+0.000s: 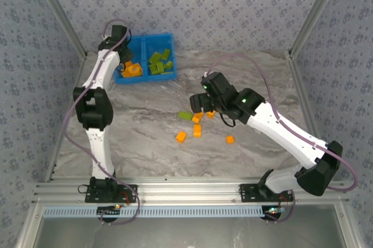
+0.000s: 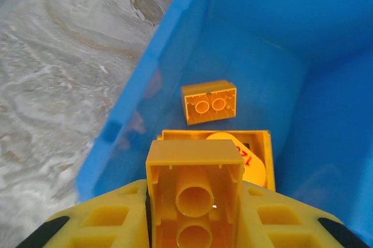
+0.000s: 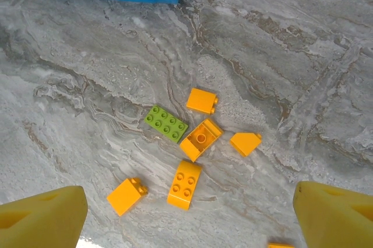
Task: Sort the legos into containers by color
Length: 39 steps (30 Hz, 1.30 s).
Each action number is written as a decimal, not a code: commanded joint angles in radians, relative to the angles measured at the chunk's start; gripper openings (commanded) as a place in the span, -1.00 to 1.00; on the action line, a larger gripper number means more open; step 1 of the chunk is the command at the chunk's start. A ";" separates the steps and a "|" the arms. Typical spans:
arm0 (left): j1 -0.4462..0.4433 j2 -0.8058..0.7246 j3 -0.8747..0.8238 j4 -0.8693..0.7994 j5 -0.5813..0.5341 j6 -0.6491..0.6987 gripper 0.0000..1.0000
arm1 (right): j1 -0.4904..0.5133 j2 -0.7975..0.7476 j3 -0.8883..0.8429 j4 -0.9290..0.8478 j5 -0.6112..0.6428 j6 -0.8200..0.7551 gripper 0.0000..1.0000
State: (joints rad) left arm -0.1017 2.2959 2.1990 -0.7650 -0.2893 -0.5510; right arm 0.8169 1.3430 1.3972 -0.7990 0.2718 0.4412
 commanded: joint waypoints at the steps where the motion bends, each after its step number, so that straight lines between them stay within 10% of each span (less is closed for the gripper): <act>1: 0.012 0.095 0.153 -0.039 0.055 0.035 -0.28 | 0.007 -0.037 0.018 -0.049 0.039 0.029 0.88; 12: 0.016 0.017 0.204 -0.120 0.174 -0.013 0.27 | 0.007 -0.045 0.010 -0.025 0.046 0.039 0.90; 19: -0.071 -0.449 -0.336 0.002 0.248 -0.117 0.36 | -0.017 -0.007 -0.029 0.018 0.028 0.058 0.93; 29: -0.475 -0.874 -0.979 0.185 0.311 0.125 0.45 | -0.114 -0.011 -0.117 0.061 -0.031 0.097 0.95; 39: -0.774 -0.781 -1.208 0.304 0.288 0.246 0.55 | -0.159 -0.041 -0.173 0.080 -0.050 0.115 0.96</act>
State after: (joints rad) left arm -0.8478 1.4780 1.0126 -0.5503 0.0113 -0.3599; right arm 0.6693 1.3300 1.2419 -0.7292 0.2379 0.5323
